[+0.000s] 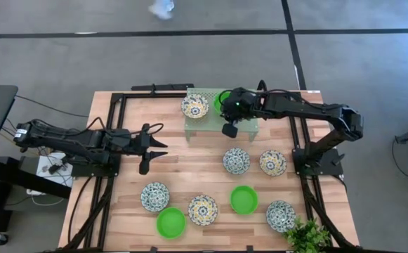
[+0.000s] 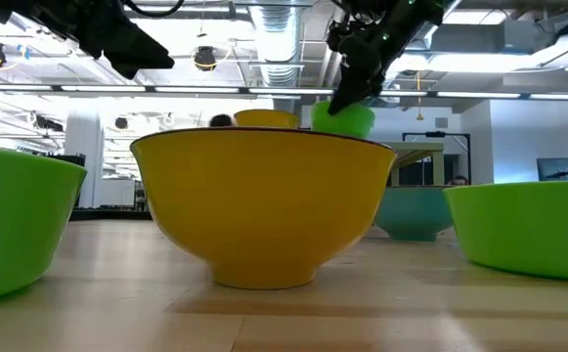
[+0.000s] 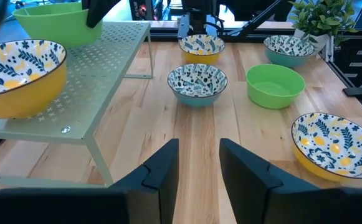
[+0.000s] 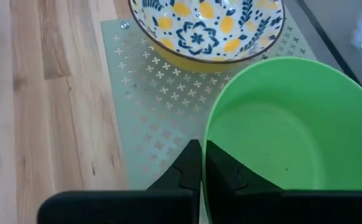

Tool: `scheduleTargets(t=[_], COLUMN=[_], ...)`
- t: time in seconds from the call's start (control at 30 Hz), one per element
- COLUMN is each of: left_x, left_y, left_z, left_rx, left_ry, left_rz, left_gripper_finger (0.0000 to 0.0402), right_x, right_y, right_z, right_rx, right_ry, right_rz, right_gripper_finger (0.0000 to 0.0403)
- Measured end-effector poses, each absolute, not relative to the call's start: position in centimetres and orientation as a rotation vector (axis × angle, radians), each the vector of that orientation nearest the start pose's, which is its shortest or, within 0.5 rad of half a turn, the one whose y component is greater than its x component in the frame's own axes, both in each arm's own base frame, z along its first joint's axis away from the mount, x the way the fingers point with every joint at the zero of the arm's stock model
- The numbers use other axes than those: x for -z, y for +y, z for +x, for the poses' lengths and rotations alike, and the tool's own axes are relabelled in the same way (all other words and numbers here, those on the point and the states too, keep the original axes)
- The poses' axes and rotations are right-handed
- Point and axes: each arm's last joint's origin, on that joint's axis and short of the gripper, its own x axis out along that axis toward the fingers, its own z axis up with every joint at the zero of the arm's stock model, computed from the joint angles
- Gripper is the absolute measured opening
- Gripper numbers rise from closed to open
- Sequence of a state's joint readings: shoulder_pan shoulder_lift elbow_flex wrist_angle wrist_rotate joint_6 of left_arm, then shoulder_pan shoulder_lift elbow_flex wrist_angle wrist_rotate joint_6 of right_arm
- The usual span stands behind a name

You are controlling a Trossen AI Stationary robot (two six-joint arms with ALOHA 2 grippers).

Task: Pick & Place Mini bowls
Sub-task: Put the top green bowl on the shelf

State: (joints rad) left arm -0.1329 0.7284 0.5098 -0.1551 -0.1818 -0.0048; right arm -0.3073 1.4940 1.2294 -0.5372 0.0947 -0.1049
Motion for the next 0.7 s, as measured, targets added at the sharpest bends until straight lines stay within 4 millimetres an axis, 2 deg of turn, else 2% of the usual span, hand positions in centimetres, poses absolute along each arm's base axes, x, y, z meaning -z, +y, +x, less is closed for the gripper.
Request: scheduleTargets(t=[0.7], left_x=[-24.96], left_y=[-1.66], left_z=[16.40], left_rx=[-0.050], left_ry=[0.369], left_rz=[0.054], left_gripper_finger=[0.0117], right_x=[-28.83], right_y=[-9.88], right_z=[30.56], right_rx=[0.298], right_ry=[0.785], right_rz=[0.001], right_gripper_finger=[0.0003])
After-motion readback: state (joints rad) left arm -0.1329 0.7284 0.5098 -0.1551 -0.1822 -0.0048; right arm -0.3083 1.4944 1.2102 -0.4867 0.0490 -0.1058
